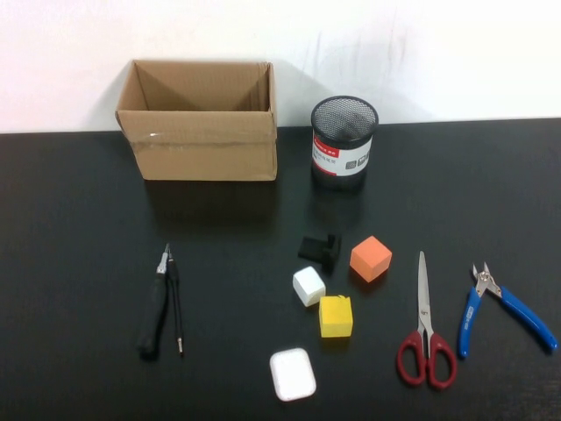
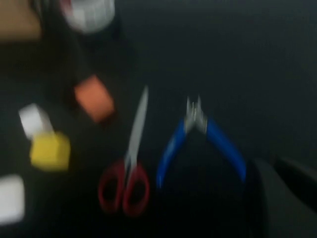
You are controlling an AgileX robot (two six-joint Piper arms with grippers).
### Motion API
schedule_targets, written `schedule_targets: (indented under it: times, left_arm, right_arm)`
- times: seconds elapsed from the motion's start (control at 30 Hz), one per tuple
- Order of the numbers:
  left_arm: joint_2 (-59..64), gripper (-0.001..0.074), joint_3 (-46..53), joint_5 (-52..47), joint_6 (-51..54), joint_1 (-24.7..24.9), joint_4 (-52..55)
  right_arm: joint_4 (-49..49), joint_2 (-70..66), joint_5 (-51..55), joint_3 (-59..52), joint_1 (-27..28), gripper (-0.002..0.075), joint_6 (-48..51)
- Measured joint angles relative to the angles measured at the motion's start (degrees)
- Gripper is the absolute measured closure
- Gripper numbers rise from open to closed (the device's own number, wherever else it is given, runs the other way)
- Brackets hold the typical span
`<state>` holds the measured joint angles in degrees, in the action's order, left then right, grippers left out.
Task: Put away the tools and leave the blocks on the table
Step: Pick up the pliers from the table
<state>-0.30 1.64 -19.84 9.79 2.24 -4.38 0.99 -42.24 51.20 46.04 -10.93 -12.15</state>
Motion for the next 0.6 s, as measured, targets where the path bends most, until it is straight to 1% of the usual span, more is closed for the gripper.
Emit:
schedule_targets:
  times: [0.1,0.2,0.37,0.5,0.6]
  left_arm:
    - [0.0,0.0739,0.0,0.0,0.0,0.0,0.0]
    - [0.0,0.0739,0.0,0.0,0.0,0.0,0.0]
    - [0.0,0.0739,0.0,0.0,0.0,0.0,0.0]
    - [0.0,0.0739,0.0,0.0,0.0,0.0,0.0]
    - [0.0,0.0739,0.0,0.0,0.0,0.0,0.0]
  right_arm:
    - [1.33,-5.84,3.95,0.59,0.0,0.0734,0.09]
    - [2.99,-11.72,3.26,0.59,0.0,0.0734,0.22]
    - [3.39,-20.7,-1.44,0.59,0.0,0.0722,1.01]
    - [3.49,-26.98,-5.35,0.68,0.0,0.0676,1.01]
    - [1.8,-31.57,-6.63,2.5,0.0,0.0654,1.01]
